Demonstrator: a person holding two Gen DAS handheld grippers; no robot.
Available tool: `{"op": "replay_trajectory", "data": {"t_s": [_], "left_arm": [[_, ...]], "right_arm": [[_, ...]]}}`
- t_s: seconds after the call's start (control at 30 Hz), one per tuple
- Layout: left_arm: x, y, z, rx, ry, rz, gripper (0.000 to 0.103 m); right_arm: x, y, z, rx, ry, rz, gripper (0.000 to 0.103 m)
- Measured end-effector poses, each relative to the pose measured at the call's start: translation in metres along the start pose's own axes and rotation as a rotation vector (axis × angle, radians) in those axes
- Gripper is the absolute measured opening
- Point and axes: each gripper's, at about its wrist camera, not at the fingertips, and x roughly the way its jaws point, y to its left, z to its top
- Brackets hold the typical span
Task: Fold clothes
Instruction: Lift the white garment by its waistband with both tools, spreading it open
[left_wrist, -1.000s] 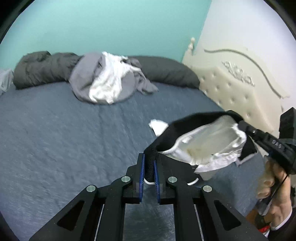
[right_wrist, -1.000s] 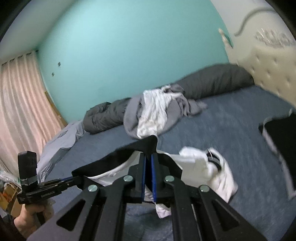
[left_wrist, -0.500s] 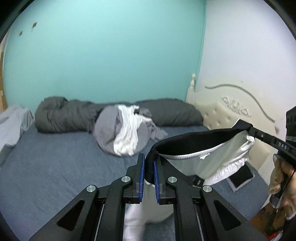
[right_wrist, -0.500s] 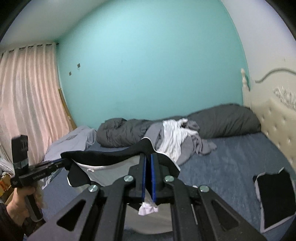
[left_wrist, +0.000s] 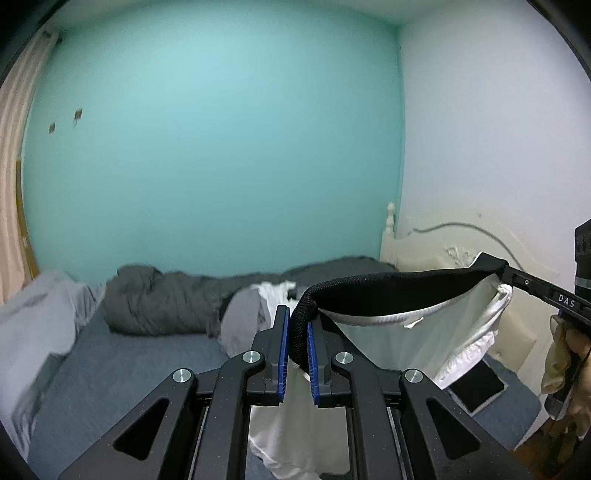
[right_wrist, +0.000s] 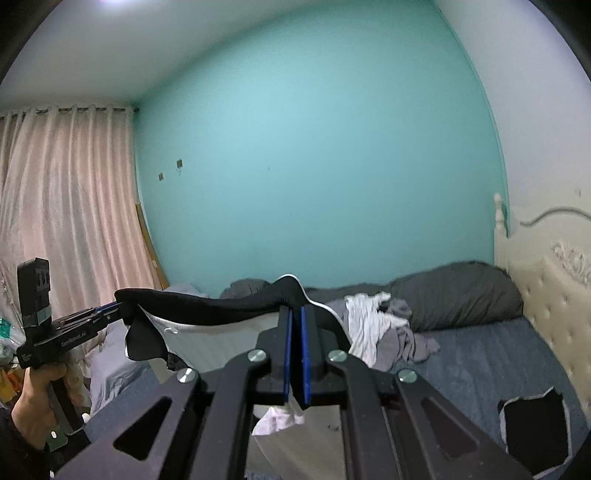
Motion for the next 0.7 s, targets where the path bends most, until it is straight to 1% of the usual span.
{"op": "replay_trajectory", "data": {"t_s": [0.13, 0.23, 0.3, 0.37, 0.47, 0.7], "left_arm": [[-0.029, -0.001, 0.034, 0.015, -0.047, 0.009, 0.009], [-0.052, -0.005, 0.051, 0.03, -0.081, 0.016, 0.009], [-0.065, -0.007, 0.058, 0.038, -0.096, 0.016, 0.009], [-0.077, -0.008, 0.063, 0.041, -0.111, 0.013, 0.009], [-0.086, -0.008, 0.06, 0.043, -0.112, 0.012, 0.009], [-0.071, -0.004, 0.016, 0.042, -0.042, 0.01, 0.009]], "right_arm": [[-0.024, 0.021, 0.028, -0.038, -0.033, 0.003, 0.004], [-0.042, 0.033, 0.042, -0.057, -0.05, 0.007, 0.004], [-0.051, 0.039, 0.047, -0.067, -0.054, 0.012, 0.004], [-0.056, 0.044, 0.045, -0.081, -0.047, 0.015, 0.004], [-0.062, 0.05, 0.04, -0.104, -0.032, 0.017, 0.004], [-0.052, 0.042, -0.001, -0.099, 0.049, 0.01, 0.004]]}}
